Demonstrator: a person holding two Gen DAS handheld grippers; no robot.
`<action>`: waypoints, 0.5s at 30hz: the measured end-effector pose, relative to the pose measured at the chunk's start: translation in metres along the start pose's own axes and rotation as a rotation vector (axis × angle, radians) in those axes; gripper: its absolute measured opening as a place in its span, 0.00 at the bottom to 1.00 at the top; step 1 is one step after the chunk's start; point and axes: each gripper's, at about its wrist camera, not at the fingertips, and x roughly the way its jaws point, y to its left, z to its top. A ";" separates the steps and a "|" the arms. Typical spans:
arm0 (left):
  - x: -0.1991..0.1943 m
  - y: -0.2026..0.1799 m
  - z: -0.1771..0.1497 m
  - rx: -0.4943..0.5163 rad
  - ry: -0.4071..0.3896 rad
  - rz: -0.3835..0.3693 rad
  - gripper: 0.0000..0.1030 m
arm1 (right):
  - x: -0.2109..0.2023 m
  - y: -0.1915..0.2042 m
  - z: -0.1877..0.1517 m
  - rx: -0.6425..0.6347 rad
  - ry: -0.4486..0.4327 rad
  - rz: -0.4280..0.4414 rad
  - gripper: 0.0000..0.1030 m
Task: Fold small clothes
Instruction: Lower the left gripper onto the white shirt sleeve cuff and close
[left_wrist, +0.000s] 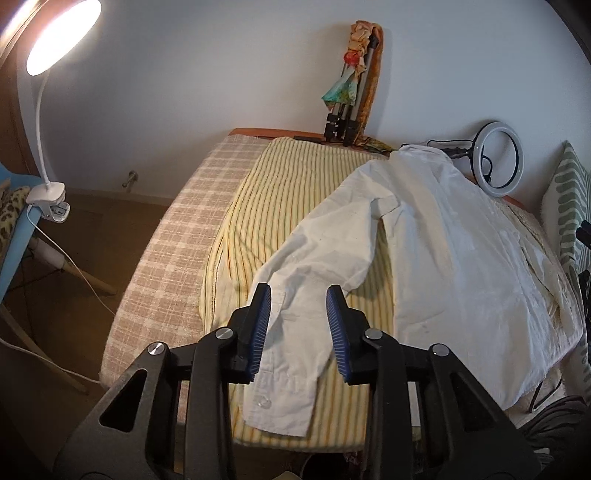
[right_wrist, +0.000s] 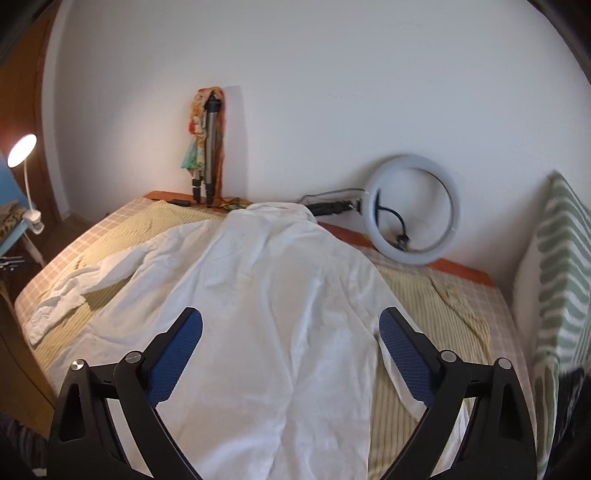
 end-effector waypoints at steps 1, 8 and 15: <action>0.009 0.009 0.001 -0.019 0.019 -0.014 0.28 | 0.007 0.002 0.004 -0.022 -0.006 -0.010 0.91; 0.061 0.034 -0.006 -0.013 0.098 -0.064 0.24 | 0.061 -0.003 0.028 0.022 0.096 0.030 0.79; 0.097 0.047 -0.012 -0.078 0.133 -0.104 0.24 | 0.073 0.041 0.034 0.117 0.190 0.299 0.76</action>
